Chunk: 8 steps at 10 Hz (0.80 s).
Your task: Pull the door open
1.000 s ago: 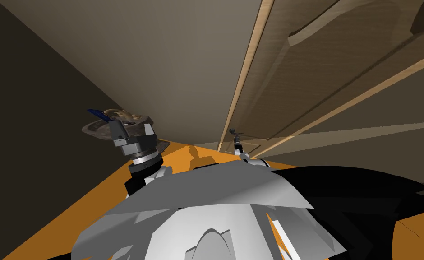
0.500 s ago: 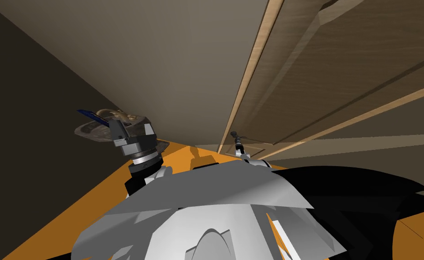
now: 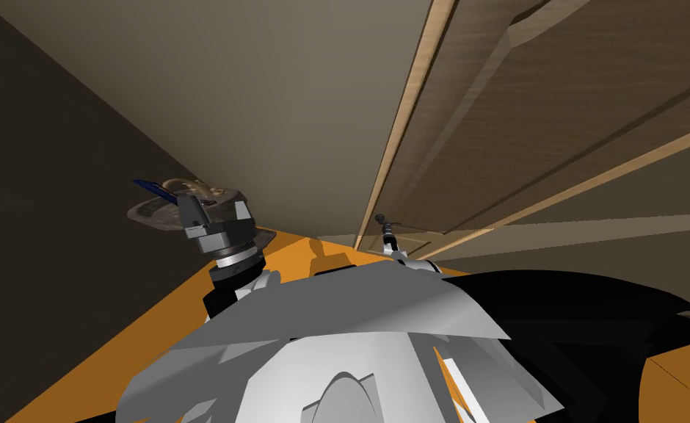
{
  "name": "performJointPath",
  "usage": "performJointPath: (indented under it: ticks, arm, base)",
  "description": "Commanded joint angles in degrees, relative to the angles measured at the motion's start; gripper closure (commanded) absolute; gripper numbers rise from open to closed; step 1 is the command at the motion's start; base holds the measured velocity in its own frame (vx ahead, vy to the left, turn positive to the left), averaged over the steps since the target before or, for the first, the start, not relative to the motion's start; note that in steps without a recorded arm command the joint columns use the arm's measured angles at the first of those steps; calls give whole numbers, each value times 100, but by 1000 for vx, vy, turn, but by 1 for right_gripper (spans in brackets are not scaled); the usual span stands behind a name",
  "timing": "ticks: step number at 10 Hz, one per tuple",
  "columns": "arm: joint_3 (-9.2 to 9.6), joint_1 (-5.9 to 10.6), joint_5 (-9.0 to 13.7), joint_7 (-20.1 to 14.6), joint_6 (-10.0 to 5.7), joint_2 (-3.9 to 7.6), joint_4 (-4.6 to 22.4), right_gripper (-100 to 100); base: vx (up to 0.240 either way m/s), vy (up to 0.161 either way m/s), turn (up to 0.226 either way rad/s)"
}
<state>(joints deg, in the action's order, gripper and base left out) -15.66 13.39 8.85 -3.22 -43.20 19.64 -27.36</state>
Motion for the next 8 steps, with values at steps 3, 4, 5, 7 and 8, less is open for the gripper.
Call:
performJointPath:
  ticks: [3,4,5,7,8]
  arm:
    - [152,-18,-88,-156,-23,47,-28,100]
    - [214,-25,-124,-219,-32,66,-40,100]
    - [280,-33,-162,-286,-42,86,-52,100]
    - [379,-44,-219,-387,-56,116,-71,100]
    - [498,-58,-288,-509,-74,153,-93,100]
  base:
    - [-168,-22,79]
    - [-226,-45,109]
    - [-232,-44,120]
    - [-219,-45,103]
    - [-176,-43,116]
